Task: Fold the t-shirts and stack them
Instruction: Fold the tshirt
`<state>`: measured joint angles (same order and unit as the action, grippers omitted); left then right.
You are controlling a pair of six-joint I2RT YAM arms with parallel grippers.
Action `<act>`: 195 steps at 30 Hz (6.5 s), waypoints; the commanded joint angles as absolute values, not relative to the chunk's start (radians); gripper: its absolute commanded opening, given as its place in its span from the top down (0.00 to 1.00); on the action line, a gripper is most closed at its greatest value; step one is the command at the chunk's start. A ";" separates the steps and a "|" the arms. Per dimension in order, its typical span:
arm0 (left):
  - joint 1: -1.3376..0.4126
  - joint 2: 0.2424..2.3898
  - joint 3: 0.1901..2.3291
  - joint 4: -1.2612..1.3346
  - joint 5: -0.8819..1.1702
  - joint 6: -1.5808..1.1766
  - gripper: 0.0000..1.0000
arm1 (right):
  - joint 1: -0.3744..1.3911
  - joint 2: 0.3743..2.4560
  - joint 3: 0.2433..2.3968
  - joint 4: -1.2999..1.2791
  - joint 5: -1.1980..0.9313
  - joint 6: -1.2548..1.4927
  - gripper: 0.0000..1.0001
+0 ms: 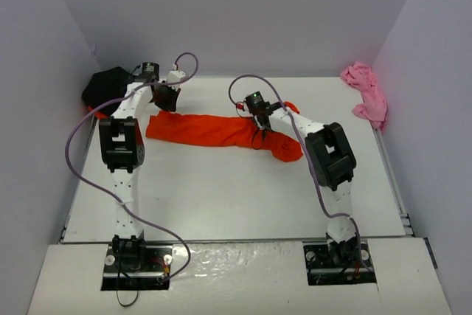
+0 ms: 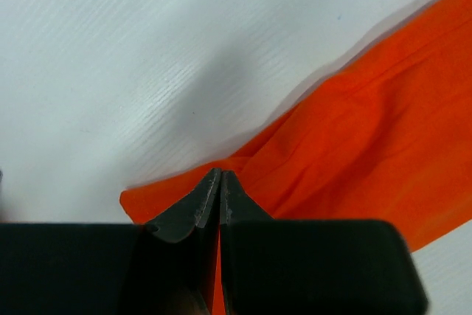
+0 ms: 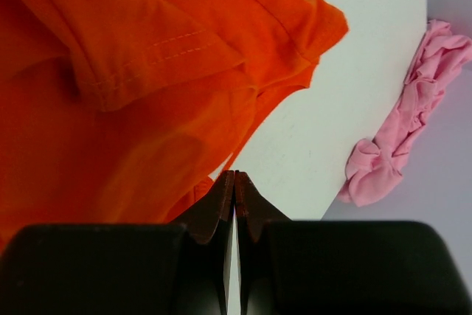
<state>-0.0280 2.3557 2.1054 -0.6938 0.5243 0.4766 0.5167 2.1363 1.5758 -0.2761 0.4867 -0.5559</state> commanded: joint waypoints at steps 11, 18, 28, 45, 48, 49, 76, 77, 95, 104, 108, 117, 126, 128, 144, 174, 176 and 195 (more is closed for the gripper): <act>-0.031 2.358 2.109 -0.796 0.525 0.528 1.00 | 0.503 2.206 1.607 -0.410 0.350 -0.547 1.00; -0.006 2.284 1.958 -0.732 0.462 0.557 1.00 | 0.470 2.210 1.602 -0.410 0.367 -0.542 1.00; 0.049 2.265 1.917 -0.709 0.382 0.562 1.00 | 0.403 2.269 1.588 -0.411 0.436 -0.540 1.00; 0.117 2.154 1.843 -0.618 0.328 0.551 1.00 | 0.311 2.302 1.665 -0.399 0.485 -0.555 1.00; 0.118 2.145 1.883 -0.629 0.319 0.552 1.00 | 0.313 2.294 1.681 -0.396 0.499 -0.566 1.00; 0.118 2.136 1.884 -0.624 0.319 0.552 1.00 | 0.314 2.292 1.684 -0.394 0.503 -0.566 1.00; -0.127 2.052 1.879 -0.708 0.672 0.449 1.00 | 0.396 1.883 1.540 -0.141 0.596 -0.566 1.00; -0.131 2.058 1.876 -0.721 0.677 0.460 1.00 | 0.394 1.875 1.527 -0.141 0.593 -0.563 1.00; -0.148 2.150 1.824 -0.798 0.669 0.576 1.00 | 0.402 2.016 1.571 -0.272 0.357 -0.476 1.00; -0.151 2.209 1.854 -0.837 0.612 0.600 1.00 | 0.390 2.157 1.667 -0.369 0.280 -0.450 1.00; -0.150 2.241 1.890 -0.880 0.583 0.618 1.00 | 0.367 2.213 1.699 -0.429 0.268 -0.440 1.00; -0.146 2.240 1.830 -0.905 0.514 0.653 1.00 | 0.321 2.323 1.779 -0.474 0.276 -0.442 1.00; -0.145 2.137 1.625 -0.892 0.472 0.693 1.00 | 0.314 2.528 2.089 -0.590 0.266 -0.491 1.00; -0.147 2.111 1.565 -0.889 0.475 0.695 1.00 | 0.317 2.573 2.159 -0.608 0.259 -0.501 1.00; -0.322 1.754 1.271 -0.938 0.530 0.623 1.00 | 0.476 2.694 2.279 -0.621 0.167 -0.697 0.98; -0.210 1.649 1.536 -0.690 0.712 0.428 1.00 | 0.418 2.487 2.217 -0.168 0.641 -0.613 0.91; -0.180 1.663 1.555 -0.648 0.691 0.379 0.98 | 0.409 2.415 2.188 -0.089 0.674 -0.616 0.85; -0.109 1.859 1.725 -0.580 0.610 0.315 1.00 | 0.703 2.069 1.940 -0.372 0.257 -0.512 1.00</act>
